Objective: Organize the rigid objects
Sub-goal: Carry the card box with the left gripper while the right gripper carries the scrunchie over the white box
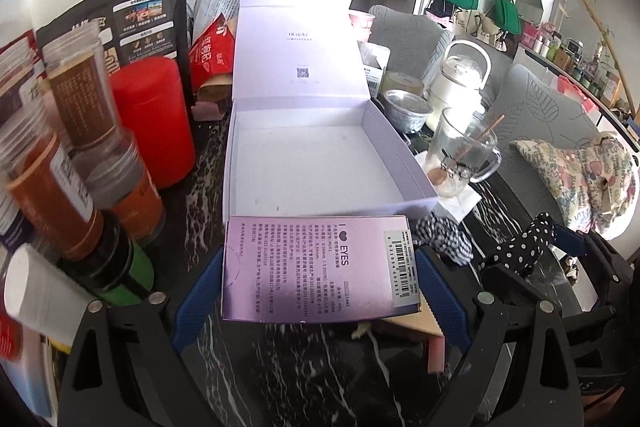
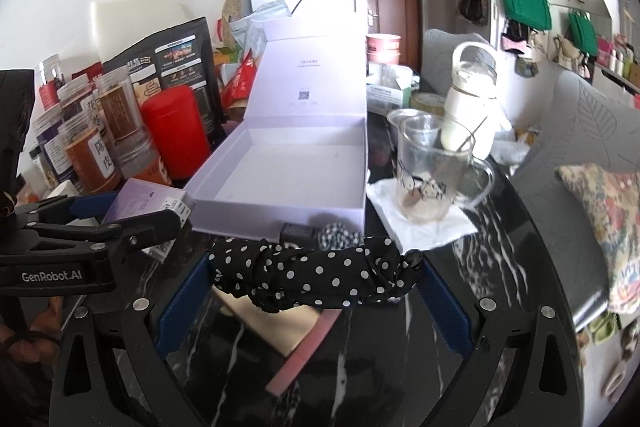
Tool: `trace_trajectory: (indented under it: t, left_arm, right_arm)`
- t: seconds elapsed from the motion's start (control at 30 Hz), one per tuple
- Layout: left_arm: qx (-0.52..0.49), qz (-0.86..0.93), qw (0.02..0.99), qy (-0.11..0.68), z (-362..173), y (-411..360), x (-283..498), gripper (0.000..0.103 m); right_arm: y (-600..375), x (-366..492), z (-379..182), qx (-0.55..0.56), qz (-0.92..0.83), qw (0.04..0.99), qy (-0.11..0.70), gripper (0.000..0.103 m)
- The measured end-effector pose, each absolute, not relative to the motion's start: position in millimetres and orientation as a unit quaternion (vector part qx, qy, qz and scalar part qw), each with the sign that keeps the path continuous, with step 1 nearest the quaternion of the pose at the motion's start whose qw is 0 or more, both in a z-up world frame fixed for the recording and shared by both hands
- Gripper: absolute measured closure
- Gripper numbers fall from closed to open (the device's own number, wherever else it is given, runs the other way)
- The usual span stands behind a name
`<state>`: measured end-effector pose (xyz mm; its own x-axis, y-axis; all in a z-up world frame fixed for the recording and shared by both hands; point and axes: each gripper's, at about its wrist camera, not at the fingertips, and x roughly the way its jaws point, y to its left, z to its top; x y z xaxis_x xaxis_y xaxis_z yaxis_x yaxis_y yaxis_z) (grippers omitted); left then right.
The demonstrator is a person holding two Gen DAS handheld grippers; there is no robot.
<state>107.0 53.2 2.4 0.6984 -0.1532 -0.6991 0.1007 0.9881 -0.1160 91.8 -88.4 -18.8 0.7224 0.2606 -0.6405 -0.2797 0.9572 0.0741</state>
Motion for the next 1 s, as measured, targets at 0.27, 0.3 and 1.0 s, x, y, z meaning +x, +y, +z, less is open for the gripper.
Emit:
trace_trajectory:
  t: [0.27,0.3,1.0]
  left_arm:
    - [-0.027,-0.052,0.927,0.371,9.9,57.2,142.0,0.009]
    - [-0.025,-0.051,0.928,0.369,10.9,57.4,145.7,0.009]
    - [0.007,0.007,0.946,0.324,37.6,68.6,241.3,0.009]
  right_arm:
    - [-85.5,122.3,-11.3,-0.024,0.155,0.931,0.329,0.004]
    - [-85.2,127.2,-10.2,-0.024,0.156,0.932,0.327,0.004]
    - [-69.2,221.8,14.3,-0.049,0.176,0.94,0.287,0.004]
